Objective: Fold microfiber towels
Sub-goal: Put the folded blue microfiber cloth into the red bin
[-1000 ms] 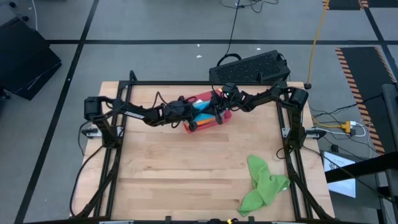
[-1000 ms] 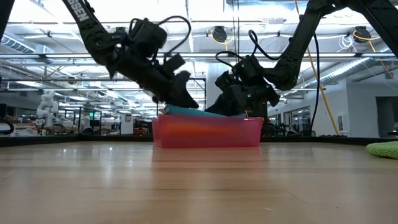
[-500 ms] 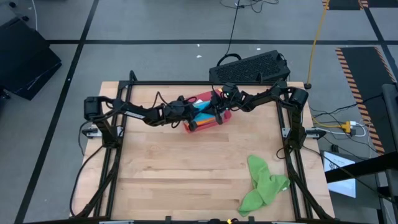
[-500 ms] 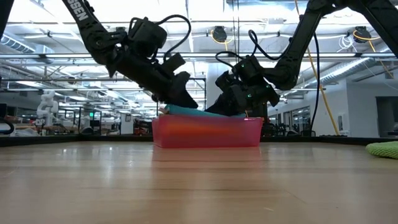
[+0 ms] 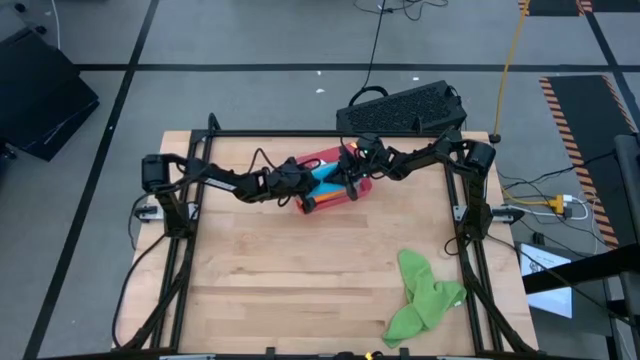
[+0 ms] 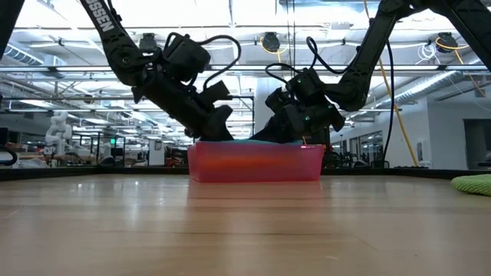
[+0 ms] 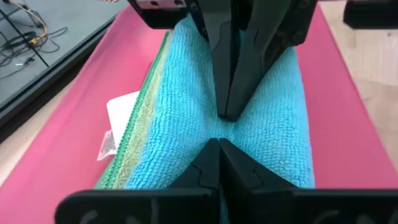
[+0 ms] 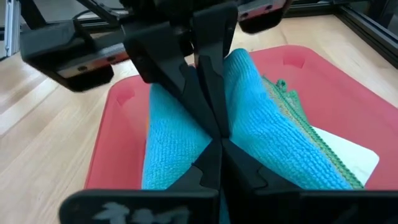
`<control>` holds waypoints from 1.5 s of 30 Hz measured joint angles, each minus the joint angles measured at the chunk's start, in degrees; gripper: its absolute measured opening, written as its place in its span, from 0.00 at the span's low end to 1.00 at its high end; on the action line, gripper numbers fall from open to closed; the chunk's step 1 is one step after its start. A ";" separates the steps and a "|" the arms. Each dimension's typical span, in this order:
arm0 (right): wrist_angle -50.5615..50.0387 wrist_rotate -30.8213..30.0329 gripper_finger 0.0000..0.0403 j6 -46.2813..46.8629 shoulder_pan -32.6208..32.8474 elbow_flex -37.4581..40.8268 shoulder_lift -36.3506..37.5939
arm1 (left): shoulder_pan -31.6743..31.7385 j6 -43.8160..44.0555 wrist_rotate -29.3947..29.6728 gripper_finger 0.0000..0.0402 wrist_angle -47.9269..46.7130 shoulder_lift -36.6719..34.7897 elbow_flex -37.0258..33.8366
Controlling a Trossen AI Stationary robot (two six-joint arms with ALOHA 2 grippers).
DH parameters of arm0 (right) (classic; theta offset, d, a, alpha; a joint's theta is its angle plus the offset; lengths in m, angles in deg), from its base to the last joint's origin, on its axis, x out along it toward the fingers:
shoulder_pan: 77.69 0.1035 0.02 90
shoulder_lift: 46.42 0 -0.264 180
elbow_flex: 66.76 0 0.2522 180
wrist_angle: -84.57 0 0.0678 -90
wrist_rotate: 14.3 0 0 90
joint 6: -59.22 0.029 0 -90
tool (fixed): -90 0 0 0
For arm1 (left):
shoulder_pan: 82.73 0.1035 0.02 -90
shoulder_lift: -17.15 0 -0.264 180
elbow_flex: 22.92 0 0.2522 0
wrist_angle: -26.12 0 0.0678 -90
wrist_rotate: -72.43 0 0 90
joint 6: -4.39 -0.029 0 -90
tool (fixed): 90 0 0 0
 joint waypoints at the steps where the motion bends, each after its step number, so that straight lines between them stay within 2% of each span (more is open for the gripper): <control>1: -0.07 0.00 0.00 0.00 0.00 0.00 0.00 | 0.00 0.15 -0.03 0.02 -0.06 0.07 -0.02; 24: -5.57 -3.80 0.00 -1.13 0.87 -0.02 0.11 | 0.63 3.05 -2.90 0.02 -1.79 0.20 -0.15; 35: -6.57 -4.15 0.00 -1.54 0.83 0.00 0.11 | 0.55 3.24 -2.97 0.01 1.57 3.37 -0.22; 41: -6.05 -4.12 0.00 -2.60 0.83 0.00 0.09 | 0.53 2.60 -2.97 0.03 1.34 1.84 -0.24; 45: -3.40 -2.97 0.00 -1.86 0.81 0.04 0.24 | 0.51 1.80 -3.14 0.01 0.64 -0.11 -0.34</control>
